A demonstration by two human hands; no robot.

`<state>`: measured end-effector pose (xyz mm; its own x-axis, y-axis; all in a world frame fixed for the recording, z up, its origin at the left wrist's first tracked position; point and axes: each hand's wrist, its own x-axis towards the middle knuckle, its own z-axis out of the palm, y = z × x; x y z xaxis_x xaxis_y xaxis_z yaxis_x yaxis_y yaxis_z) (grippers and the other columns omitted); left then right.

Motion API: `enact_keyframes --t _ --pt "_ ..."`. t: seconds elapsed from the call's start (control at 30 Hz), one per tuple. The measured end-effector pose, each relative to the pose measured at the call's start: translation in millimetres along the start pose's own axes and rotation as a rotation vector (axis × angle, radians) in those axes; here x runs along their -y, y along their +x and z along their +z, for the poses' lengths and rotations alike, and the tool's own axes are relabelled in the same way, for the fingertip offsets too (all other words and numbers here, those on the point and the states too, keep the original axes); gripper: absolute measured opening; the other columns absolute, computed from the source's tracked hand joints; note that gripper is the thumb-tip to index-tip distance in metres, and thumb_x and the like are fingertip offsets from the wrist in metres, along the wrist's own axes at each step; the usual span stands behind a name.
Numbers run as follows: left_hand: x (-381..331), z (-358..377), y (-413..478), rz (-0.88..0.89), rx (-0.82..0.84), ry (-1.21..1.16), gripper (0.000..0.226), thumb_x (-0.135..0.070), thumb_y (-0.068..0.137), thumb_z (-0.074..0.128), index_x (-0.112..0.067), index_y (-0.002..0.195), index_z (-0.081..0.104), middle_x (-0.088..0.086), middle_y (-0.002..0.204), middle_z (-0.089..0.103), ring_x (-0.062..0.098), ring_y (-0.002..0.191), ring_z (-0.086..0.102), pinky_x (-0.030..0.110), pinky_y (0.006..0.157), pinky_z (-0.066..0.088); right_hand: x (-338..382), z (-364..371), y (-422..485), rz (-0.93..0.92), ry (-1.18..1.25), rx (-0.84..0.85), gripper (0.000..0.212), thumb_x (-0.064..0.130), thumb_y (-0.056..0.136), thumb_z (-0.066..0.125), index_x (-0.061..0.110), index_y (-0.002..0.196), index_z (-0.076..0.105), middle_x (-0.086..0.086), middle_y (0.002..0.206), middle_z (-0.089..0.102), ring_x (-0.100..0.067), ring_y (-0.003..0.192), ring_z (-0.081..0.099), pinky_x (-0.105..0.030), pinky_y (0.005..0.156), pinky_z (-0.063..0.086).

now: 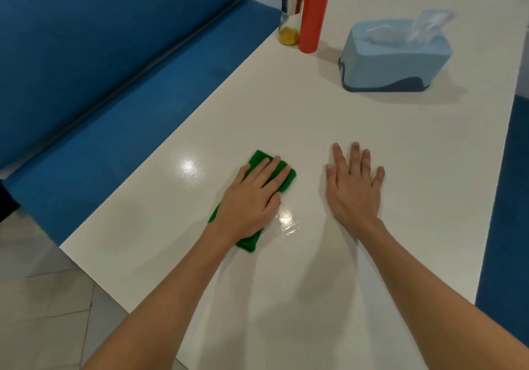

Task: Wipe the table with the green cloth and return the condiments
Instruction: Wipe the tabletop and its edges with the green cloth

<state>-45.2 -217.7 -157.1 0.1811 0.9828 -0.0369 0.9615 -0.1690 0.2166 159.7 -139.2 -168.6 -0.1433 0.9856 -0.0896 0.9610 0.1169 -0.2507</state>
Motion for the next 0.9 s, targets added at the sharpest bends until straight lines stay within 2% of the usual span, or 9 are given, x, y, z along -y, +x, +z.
enact_keyframes --t 0.07,0.17,0.33,0.5,0.6,0.7,0.77,0.83,0.9 --pt "24 -3 -28 0.05 0.04 -0.008 0.052 -0.037 0.099 0.027 -0.032 0.15 0.029 -0.009 0.159 0.021 0.009 0.146 0.017 0.035 0.118 0.011 0 1 -1 0.001 -0.007 -0.004 0.053 0.044 0.101 0.01 0.035 0.152 0.001 -0.003 0.161 -0.004 -0.023 0.147 -0.007 -0.051 0.115 -0.004" --pt "68 -12 -43 -0.045 0.032 0.01 0.053 -0.043 0.098 0.024 -0.039 0.15 0.023 -0.014 0.159 0.015 0.007 0.147 0.013 0.036 0.118 0.005 2 2 0 0.003 -0.027 -0.018 0.053 0.044 0.101 0.01 0.034 0.152 0.002 -0.004 0.161 -0.002 -0.024 0.147 -0.005 -0.052 0.115 -0.002" --pt "105 -21 6 -0.291 -0.062 0.053 0.056 -0.041 0.097 0.02 -0.029 0.152 0.023 -0.001 0.16 0.019 0.017 0.146 0.016 0.046 0.116 0.01 3 3 0 0.005 -0.038 -0.023 0.053 0.043 0.101 0.01 0.033 0.152 0.001 -0.005 0.161 -0.003 -0.025 0.147 -0.005 -0.053 0.115 -0.001" --pt "84 -16 61 -0.513 -0.089 0.068 0.053 -0.033 0.101 0.022 -0.019 0.152 0.02 0.01 0.159 0.017 0.026 0.145 0.016 0.052 0.115 0.01 3 3 1 0.008 -0.044 -0.022 0.052 0.043 0.101 0.009 0.034 0.152 0.0 -0.005 0.161 -0.003 -0.024 0.147 -0.006 -0.053 0.115 -0.002" --pt "61 -12 60 -0.456 -0.117 0.009 0.053 -0.036 0.102 0.02 -0.018 0.152 0.023 0.009 0.159 0.019 0.026 0.145 0.018 0.05 0.116 0.012 3 3 1 0.012 -0.031 -0.012 0.052 0.044 0.101 0.009 0.035 0.151 -0.001 -0.004 0.161 -0.004 -0.023 0.147 -0.007 -0.052 0.115 -0.004" --pt "45 -5 20 -0.231 -0.102 -0.031 0.054 -0.038 0.1 0.021 -0.019 0.149 0.033 0.006 0.157 0.026 0.024 0.144 0.025 0.045 0.115 0.017 3 2 0 0.016 -0.028 -0.012 0.052 0.044 0.101 0.009 0.036 0.151 0.0 -0.003 0.161 -0.004 -0.022 0.147 -0.008 -0.051 0.115 -0.004" --pt "49 -5 -21 -0.108 -0.035 -0.001 0.053 -0.04 0.1 0.022 -0.026 0.149 0.032 -0.002 0.158 0.024 0.016 0.145 0.022 0.039 0.116 0.015 3 2 0 0.013 -0.026 -0.014 0.052 0.043 0.101 0.009 0.035 0.151 0.0 -0.003 0.161 -0.004 -0.022 0.147 -0.007 -0.051 0.116 -0.004" --pt "68 -10 -57 -0.096 0.01 0.023 0.052 -0.044 0.1 0.022 -0.033 0.15 0.028 -0.01 0.159 0.018 0.008 0.145 0.018 0.036 0.117 0.011 3 2 1 0.007 -0.016 -0.015 0.052 0.044 0.101 0.01 0.035 0.152 0.002 -0.003 0.161 -0.002 -0.022 0.147 -0.007 -0.051 0.115 -0.004" --pt "95 -19 -75 -0.178 0.008 0.028 0.053 -0.049 0.098 0.018 -0.037 0.15 0.024 -0.013 0.159 0.016 0.008 0.145 0.017 0.041 0.117 0.01 3 1 1 0.009 -0.01 -0.021 0.052 0.043 0.101 0.012 0.034 0.152 0.005 -0.004 0.161 0.0 -0.023 0.147 -0.005 -0.052 0.115 -0.003"
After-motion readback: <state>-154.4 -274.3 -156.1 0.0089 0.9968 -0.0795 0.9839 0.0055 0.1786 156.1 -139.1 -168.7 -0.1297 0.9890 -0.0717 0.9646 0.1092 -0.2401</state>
